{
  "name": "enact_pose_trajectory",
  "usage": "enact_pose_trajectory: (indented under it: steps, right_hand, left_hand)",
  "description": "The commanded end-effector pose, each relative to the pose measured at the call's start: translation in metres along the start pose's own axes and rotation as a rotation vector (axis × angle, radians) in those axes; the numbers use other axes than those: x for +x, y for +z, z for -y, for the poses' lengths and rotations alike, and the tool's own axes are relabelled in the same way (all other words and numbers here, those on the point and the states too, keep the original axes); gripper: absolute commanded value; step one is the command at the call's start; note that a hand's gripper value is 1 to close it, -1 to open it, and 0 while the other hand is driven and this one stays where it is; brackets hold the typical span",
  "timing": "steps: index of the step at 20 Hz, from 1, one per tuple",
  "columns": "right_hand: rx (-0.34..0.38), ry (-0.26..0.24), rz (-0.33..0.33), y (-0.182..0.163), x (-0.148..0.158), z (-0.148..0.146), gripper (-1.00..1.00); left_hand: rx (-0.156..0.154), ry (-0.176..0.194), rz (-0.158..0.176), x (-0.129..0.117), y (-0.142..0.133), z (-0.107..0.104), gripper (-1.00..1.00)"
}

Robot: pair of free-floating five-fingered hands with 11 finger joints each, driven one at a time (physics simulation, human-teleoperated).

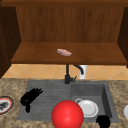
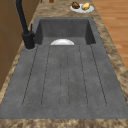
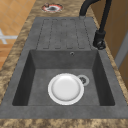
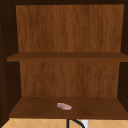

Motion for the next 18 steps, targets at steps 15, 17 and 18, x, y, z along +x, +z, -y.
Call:
enact_pose_trajectory:
  steps: [15,17,18]
  right_hand:
    - [0.0,0.0,0.0,0.0,0.0,0.0,0.0]
    - [0.0,0.0,0.0,0.0,0.0,0.0,0.0]
    - [0.0,0.0,0.0,0.0,0.0,0.0,0.0]
  left_hand:
    - [-0.09,0.043,-0.064,0.084,-0.069,0.074,-1.0]
    - [-0.094,0.044,-0.066,0.084,-0.077,0.082,-1.0]
    - [-0.088,0.037,-0.063,0.081,-0.079,0.088,-1.0]
